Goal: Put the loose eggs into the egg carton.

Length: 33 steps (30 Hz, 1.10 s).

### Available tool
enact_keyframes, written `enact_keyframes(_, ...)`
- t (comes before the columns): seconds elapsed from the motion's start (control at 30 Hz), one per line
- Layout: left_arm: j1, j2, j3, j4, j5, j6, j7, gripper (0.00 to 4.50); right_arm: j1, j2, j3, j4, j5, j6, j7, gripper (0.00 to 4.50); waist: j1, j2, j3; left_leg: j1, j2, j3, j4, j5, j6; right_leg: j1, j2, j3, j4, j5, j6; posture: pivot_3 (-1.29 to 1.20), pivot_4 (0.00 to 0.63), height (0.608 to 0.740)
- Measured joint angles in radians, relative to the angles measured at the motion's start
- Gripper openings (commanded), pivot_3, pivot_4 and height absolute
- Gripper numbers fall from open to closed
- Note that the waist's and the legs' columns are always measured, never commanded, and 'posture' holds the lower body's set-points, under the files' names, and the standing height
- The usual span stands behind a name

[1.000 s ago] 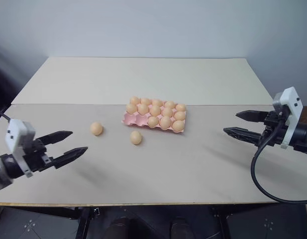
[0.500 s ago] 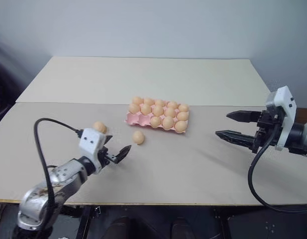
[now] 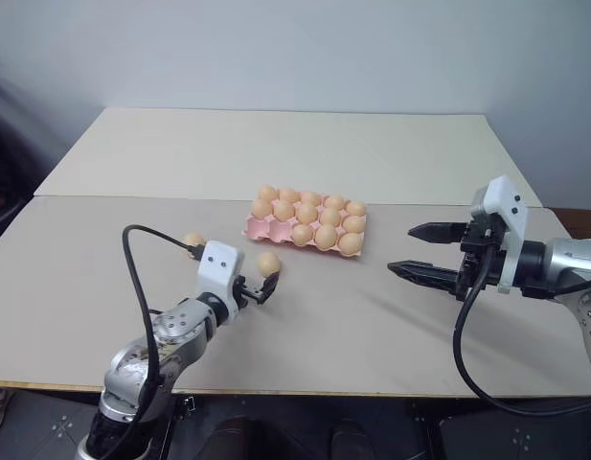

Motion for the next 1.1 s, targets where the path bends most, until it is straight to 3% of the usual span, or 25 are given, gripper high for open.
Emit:
enact_keyframes(0.43, -0.120, -0.205, 0.023, 0.138, 0.070, 0.090, 0.096, 4.50, 0.013, -0.005, -0.005, -0.049, 0.004, 0.037, -0.037, 4.45, 0.002, 0.000, 0.000, 0.000, 0.000, -0.001, 0.000, 0.000, 0.000, 0.000, 0.000, 0.000, 0.000, 0.000, 0.000, 0.00, 0.150, 0.740)
enact_keyframes(0.9, -0.156, -0.265, 0.029, 0.234, 0.131, 0.127, 0.129, 4.50, 0.043, -0.006, -0.040, -0.083, 0.029, 0.059, -0.075, 4.45, 0.002, 0.000, 0.000, 0.000, -0.001, -0.001, 0.000, 0.000, 0.000, 0.000, 0.000, -0.001, 0.000, 0.000, 0.000, 0.00, 0.150, 0.740)
enact_keyframes(1.0, -0.156, -0.271, 0.033, 0.246, 0.134, 0.127, 0.130, 3.96, 0.043, -0.006, -0.040, -0.083, 0.031, 0.060, -0.081, 4.50, 0.002, 0.000, 0.000, -0.001, -0.001, -0.002, 0.000, 0.000, 0.000, 0.000, 0.000, -0.001, 0.000, 0.000, 0.000, 0.00, 0.150, 0.740)
enact_keyframes(1.1, -0.155, -0.280, 0.045, 0.247, 0.134, 0.127, 0.131, 3.03, 0.042, -0.006, -0.040, -0.084, 0.033, 0.060, -0.090, 4.50, 0.002, 0.000, 0.000, 0.000, -0.001, -0.002, 0.000, 0.000, 0.000, 0.000, 0.000, -0.001, 0.000, 0.000, 0.000, 0.00, 0.150, 0.740)
